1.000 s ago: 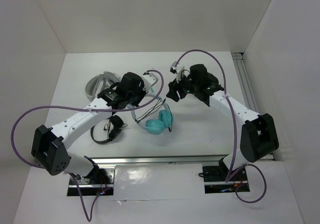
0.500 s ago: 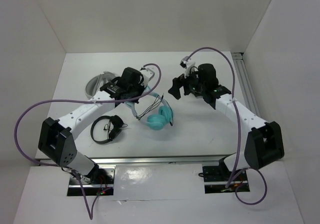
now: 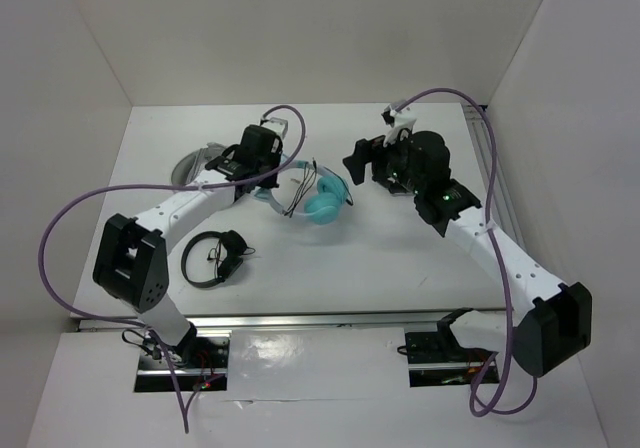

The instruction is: Wrap the headphones

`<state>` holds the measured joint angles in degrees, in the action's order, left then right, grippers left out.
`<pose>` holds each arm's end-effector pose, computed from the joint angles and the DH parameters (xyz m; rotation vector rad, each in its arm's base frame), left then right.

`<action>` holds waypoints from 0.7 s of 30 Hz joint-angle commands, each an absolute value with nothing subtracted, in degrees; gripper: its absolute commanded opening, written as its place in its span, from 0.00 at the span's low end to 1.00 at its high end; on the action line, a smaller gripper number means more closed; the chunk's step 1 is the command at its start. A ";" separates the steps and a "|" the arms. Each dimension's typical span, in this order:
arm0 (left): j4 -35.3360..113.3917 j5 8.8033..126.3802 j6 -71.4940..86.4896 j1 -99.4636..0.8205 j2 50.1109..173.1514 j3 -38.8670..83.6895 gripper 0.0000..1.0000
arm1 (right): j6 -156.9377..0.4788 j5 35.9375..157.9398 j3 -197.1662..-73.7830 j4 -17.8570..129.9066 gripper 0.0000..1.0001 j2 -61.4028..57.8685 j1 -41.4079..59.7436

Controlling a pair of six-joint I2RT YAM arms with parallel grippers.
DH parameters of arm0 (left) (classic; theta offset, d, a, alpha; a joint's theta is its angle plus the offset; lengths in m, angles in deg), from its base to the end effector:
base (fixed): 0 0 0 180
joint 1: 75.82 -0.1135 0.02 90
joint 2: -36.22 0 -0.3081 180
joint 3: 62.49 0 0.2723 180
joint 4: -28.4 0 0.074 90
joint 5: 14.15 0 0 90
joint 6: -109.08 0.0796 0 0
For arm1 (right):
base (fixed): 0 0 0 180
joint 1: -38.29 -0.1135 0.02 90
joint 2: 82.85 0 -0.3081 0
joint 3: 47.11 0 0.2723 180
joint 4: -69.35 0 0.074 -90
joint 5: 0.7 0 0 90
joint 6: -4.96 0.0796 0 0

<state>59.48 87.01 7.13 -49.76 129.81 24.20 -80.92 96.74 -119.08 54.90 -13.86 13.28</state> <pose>0.3926 -0.1748 0.2947 0.1677 2.2167 -0.1477 0.2959 0.1494 0.3849 -0.4186 1.7451 0.4812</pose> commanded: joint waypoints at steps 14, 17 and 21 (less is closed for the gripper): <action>37.18 102.04 -10.01 -48.49 144.84 27.32 0.00 | -77.22 92.81 -116.35 57.94 1.00 -15.70 8.59; 37.79 101.35 -10.72 -49.62 147.14 29.16 0.00 | -77.22 92.81 -116.35 57.24 1.00 -15.17 8.06; 39.81 99.59 -11.77 -50.24 150.83 32.50 0.00 | -77.22 93.52 -116.35 57.76 1.00 -15.17 7.36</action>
<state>44.07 100.43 -8.60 -49.47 150.24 28.48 -77.16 93.02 -115.96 54.93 -14.16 8.19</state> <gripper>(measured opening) 0.243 0.999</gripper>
